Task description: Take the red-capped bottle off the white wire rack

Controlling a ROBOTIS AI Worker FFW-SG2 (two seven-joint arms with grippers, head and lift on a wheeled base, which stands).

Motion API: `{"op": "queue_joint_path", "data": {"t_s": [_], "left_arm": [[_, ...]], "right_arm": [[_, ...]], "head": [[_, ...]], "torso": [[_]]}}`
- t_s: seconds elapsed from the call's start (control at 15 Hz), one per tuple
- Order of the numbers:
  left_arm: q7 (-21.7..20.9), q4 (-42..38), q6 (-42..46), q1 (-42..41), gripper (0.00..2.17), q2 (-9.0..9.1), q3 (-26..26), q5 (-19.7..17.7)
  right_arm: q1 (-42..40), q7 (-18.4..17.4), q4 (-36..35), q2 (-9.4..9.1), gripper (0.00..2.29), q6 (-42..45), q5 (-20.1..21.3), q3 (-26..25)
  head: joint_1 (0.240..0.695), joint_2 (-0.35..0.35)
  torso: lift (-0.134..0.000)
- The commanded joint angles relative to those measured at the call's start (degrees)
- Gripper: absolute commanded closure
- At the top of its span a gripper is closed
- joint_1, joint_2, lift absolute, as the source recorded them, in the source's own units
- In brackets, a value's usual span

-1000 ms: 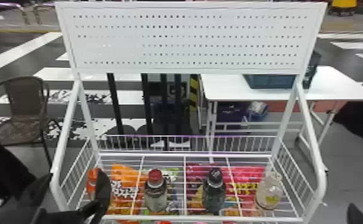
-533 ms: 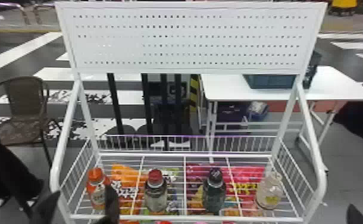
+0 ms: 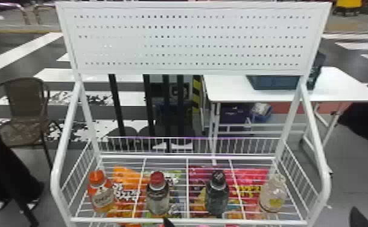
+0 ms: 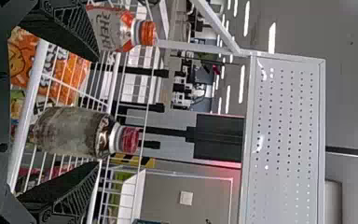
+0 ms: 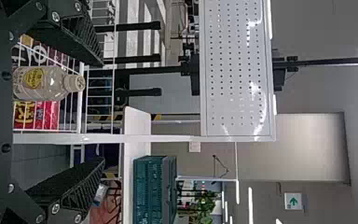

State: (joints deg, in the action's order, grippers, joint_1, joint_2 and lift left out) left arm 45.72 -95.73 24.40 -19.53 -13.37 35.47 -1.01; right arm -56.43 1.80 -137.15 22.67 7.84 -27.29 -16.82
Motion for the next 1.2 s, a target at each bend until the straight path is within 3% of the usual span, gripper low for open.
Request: {"op": "queue_joint_path", "data": {"t_s": [0.0, 0.33, 0.8, 1.13], "left_arm": [[-1.16, 9.6, 3.94, 5.03, 0.1, 3.0, 1.36, -1.45], [-1.16, 22.52, 3.59, 15.57, 0.1, 5.64, 2.32, -2.77], [-4.06, 27.0, -0.63, 22.34, 0.1, 4.58, 2.24, -8.13], [-7.49, 31.66, -6.6, 28.05, 0.1, 5.99, 2.32, -9.62]], "right_arm": [[-0.26, 0.05, 0.31, 0.0, 0.17, 0.81, 0.13, 0.03], [-0.87, 0.4, 1.01, -0.35, 0.17, 2.92, 0.22, -0.06], [-0.87, 0.4, 1.45, -0.44, 0.17, 3.45, 0.22, -0.14], [-0.96, 0.4, 1.89, -0.44, 0.17, 3.8, 0.22, -0.5]], "head": [[0.499, 0.0], [0.499, 0.0], [0.499, 0.0], [0.499, 0.0]], "torso": [[0.0], [0.0], [0.0], [0.0]]}}
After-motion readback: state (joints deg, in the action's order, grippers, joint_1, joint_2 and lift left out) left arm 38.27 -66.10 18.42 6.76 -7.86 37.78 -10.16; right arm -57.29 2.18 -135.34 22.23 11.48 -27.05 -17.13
